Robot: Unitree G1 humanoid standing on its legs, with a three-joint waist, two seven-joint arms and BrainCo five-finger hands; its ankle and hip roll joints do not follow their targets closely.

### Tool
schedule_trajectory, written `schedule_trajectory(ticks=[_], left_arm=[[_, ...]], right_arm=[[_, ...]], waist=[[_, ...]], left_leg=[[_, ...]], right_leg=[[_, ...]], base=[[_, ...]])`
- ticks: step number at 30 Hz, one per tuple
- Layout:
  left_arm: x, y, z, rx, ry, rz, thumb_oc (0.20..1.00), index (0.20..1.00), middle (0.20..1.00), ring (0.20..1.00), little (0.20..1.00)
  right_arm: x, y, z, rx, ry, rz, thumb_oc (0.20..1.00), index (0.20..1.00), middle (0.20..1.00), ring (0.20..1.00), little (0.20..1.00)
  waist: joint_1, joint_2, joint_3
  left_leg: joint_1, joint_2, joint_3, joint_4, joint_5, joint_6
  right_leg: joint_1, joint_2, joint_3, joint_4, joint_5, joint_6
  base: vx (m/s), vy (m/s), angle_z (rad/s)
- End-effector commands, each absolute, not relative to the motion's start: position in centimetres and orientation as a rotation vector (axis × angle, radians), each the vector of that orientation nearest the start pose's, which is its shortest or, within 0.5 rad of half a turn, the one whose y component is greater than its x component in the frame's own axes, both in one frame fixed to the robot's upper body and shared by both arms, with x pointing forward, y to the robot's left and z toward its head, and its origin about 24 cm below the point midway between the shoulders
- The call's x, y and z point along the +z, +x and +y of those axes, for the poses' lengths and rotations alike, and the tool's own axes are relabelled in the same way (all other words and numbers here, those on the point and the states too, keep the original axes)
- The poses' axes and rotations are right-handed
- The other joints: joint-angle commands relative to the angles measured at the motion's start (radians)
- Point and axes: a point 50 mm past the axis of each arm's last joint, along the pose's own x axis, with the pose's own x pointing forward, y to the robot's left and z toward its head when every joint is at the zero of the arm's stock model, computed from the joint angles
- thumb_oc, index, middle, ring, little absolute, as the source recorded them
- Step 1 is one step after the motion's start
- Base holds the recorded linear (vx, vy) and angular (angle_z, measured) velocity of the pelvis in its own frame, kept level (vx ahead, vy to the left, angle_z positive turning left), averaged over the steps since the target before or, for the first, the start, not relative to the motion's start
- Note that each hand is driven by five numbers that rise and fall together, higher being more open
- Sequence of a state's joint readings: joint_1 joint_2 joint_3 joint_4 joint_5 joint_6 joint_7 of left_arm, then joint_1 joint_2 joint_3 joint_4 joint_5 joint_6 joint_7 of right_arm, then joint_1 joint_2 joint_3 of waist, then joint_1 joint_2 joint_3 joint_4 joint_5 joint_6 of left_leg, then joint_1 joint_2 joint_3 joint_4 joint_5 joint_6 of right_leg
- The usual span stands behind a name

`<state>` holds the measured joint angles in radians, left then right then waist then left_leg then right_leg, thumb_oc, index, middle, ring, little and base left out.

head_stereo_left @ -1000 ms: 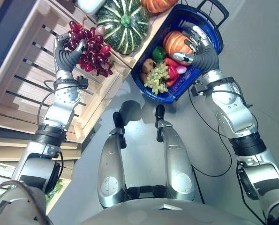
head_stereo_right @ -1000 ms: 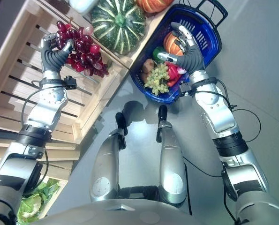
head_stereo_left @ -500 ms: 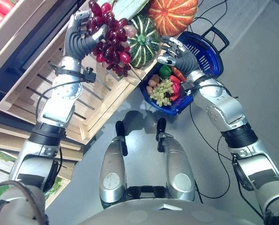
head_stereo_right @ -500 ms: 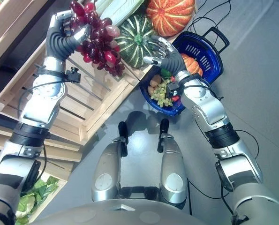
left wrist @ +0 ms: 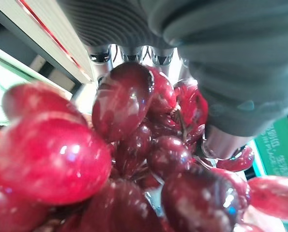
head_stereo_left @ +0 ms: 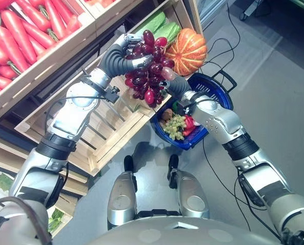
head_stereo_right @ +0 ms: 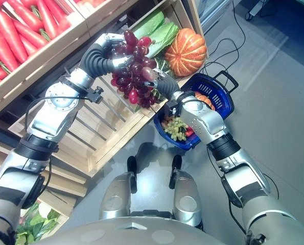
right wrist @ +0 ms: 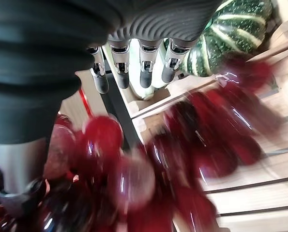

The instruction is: Pick up fruits and vegetables into the basket

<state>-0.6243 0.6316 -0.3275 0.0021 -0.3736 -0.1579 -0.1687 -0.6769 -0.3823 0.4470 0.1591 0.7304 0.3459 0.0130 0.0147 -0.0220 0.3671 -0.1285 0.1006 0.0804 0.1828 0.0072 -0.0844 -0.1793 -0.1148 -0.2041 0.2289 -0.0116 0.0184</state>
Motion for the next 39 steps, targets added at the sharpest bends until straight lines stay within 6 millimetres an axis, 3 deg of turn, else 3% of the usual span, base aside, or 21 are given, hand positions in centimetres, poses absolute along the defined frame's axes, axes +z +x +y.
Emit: schedule_trajectory(ticks=[1,11,23,29,30,32,39], left_arm=[[23.1,28.6,10.6,-0.748,0.196,-0.721,0.2,0.2,0.2,0.2,0.2],[22.9,27.0,8.0,-0.929,0.052,-0.704,0.2,0.2,0.2,0.2,0.2],[23.2,27.3,8.0,-0.879,-0.026,-0.697,0.2,0.2,0.2,0.2,0.2],[23.8,27.5,8.2,-0.812,-0.053,-0.715,0.2,0.2,0.2,0.2,0.2],[23.9,27.6,8.2,-0.806,-0.06,-0.715,0.2,0.2,0.2,0.2,0.2],[24.0,27.9,8.4,-0.772,-0.082,-0.714,0.2,0.2,0.2,0.2,0.2],[23.7,28.4,9.3,-0.695,-0.104,-0.692,0.2,0.2,0.2,0.2,0.2]], right_arm=[[14.1,32.6,-5.3,0.698,0.132,0.064,1.0,1.0,1.0,1.0,1.0],[14.5,31.2,-2.7,0.88,0.18,0.035,1.0,1.0,1.0,1.0,1.0],[12.8,30.7,-2.4,0.922,0.115,0.138,1.0,1.0,1.0,1.0,1.0],[11.2,30.4,-2.2,0.93,0.177,0.21,1.0,1.0,1.0,1.0,1.0],[11.0,30.3,-2.1,0.934,0.184,0.218,0.856,0.856,0.856,0.856,0.856],[10.4,30.2,-2.1,0.91,0.192,0.247,1.0,1.0,1.0,1.0,1.0],[9.3,31.0,-3.8,0.732,0.178,0.242,1.0,1.0,1.0,1.0,1.0]], waist=[[0.015,-0.009,-0.074],[0.018,-0.009,-0.093],[0.013,-0.014,-0.107],[0.009,-0.011,-0.12],[0.008,-0.011,-0.121],[0.006,-0.009,-0.125],[-0.004,-0.004,-0.131]], left_leg=[[0.016,-0.061,0.029,0.007,-0.032,0.055],[0.055,-0.06,0.022,-0.019,-0.029,0.055],[0.078,-0.055,0.025,-0.032,-0.025,0.051],[0.099,-0.053,0.026,-0.041,-0.022,0.049],[0.101,-0.052,0.026,-0.042,-0.022,0.049],[0.107,-0.053,0.026,-0.045,-0.022,0.048],[0.119,-0.051,0.029,-0.053,-0.019,0.045]], right_leg=[[0.098,-0.014,-0.031,-0.017,-0.051,0.022],[0.129,-0.014,-0.028,-0.038,-0.044,0.033],[0.15,-0.013,-0.022,-0.052,-0.04,0.038],[0.166,-0.012,-0.02,-0.056,-0.04,0.037],[0.168,-0.012,-0.019,-0.056,-0.04,0.037],[0.173,-0.012,-0.02,-0.058,-0.041,0.037],[0.181,-0.009,-0.016,-0.063,-0.042,0.036]], base=[[0.04,0.004,0.0],[0.03,-0.004,0.02],[0.0,-0.001,0.0],[0.04,0.01,-0.02],[0.03,0.016,-0.02],[0.04,0.016,0.02],[0.02,0.012,-0.01]])
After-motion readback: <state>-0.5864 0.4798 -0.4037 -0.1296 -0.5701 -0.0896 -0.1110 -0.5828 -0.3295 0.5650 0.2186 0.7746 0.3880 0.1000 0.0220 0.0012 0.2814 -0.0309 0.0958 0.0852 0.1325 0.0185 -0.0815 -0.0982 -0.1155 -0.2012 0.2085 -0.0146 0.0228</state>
